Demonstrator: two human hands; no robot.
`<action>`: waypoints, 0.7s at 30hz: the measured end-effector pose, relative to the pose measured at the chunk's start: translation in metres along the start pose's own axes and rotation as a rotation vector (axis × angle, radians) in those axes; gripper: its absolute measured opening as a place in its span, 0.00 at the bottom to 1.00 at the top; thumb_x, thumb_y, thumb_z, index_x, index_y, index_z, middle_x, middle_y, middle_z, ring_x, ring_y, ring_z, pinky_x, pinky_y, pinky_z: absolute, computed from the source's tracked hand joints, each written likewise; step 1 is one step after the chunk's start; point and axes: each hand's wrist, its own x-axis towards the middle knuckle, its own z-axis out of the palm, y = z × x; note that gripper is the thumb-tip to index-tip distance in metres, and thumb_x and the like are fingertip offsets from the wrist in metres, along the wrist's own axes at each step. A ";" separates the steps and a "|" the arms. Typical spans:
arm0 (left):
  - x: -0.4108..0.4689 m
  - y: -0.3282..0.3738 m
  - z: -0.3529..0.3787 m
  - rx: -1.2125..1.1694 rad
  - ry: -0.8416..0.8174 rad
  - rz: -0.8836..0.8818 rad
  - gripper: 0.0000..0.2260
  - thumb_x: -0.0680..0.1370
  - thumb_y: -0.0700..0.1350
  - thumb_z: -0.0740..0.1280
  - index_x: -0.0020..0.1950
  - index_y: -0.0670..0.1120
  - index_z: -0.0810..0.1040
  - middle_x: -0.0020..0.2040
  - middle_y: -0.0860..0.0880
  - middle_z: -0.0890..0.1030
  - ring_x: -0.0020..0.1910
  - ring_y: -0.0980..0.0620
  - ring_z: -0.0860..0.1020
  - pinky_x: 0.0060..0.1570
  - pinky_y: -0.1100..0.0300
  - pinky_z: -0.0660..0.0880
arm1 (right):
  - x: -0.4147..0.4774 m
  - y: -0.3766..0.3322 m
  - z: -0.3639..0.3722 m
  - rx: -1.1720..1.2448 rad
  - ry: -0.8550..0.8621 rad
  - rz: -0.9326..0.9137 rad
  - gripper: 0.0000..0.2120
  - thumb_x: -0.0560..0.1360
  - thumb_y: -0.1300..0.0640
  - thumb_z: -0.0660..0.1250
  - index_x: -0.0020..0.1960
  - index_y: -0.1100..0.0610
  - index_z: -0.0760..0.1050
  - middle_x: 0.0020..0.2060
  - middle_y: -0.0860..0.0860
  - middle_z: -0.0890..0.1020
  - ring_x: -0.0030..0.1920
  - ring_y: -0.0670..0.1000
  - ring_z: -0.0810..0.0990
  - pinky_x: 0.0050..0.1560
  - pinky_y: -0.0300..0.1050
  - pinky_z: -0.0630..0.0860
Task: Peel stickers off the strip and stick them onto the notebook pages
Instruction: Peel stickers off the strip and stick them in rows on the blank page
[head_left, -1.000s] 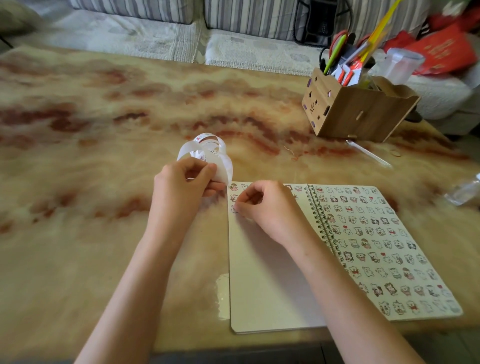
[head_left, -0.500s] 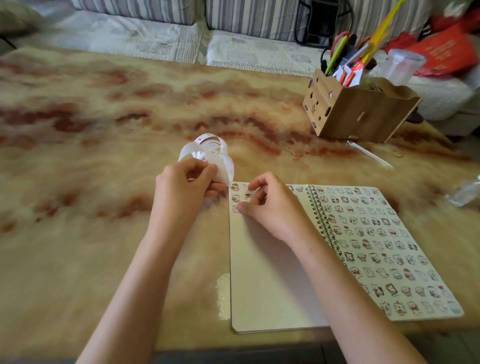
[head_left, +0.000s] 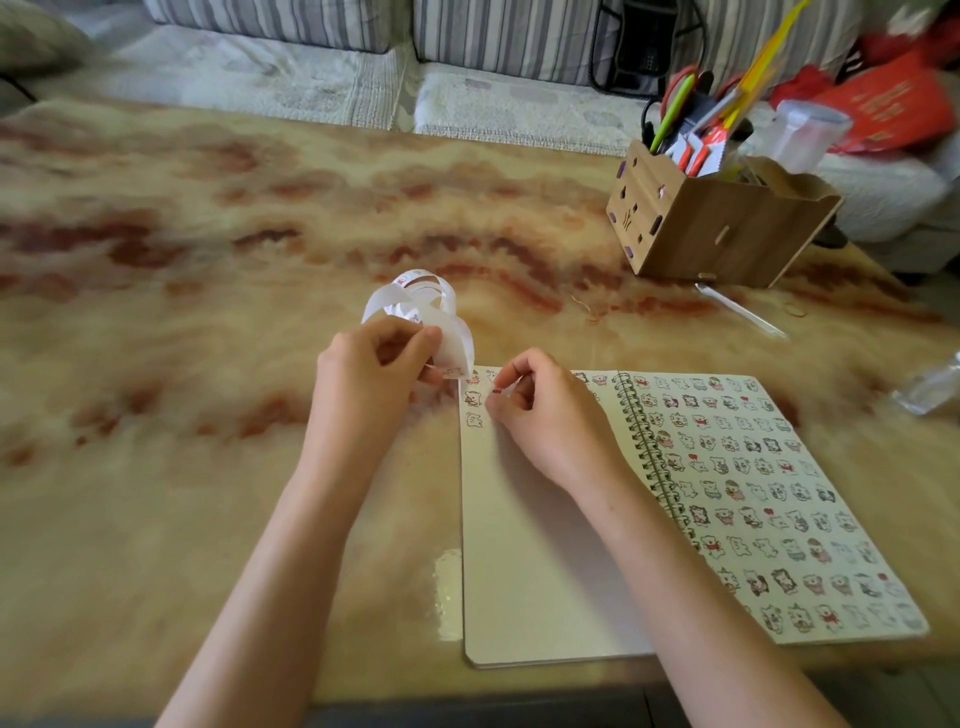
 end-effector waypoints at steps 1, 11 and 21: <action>0.000 0.000 0.000 0.008 0.003 0.007 0.08 0.78 0.44 0.66 0.40 0.47 0.81 0.32 0.52 0.82 0.23 0.63 0.75 0.26 0.75 0.68 | 0.000 0.000 -0.001 0.029 0.002 0.001 0.03 0.75 0.56 0.66 0.48 0.51 0.73 0.31 0.43 0.73 0.34 0.43 0.72 0.38 0.43 0.66; 0.004 -0.001 0.000 -0.074 -0.001 0.036 0.08 0.77 0.45 0.67 0.39 0.49 0.81 0.26 0.58 0.80 0.26 0.65 0.75 0.28 0.74 0.67 | -0.001 -0.013 -0.008 0.367 0.069 -0.280 0.04 0.71 0.58 0.73 0.44 0.52 0.79 0.37 0.43 0.81 0.37 0.45 0.75 0.38 0.35 0.67; 0.006 -0.002 0.000 -0.141 -0.058 0.015 0.11 0.78 0.48 0.65 0.39 0.46 0.82 0.32 0.53 0.82 0.33 0.57 0.80 0.35 0.66 0.75 | -0.001 -0.017 -0.008 0.389 0.131 -0.351 0.04 0.71 0.63 0.73 0.42 0.55 0.81 0.35 0.41 0.81 0.34 0.45 0.74 0.33 0.32 0.67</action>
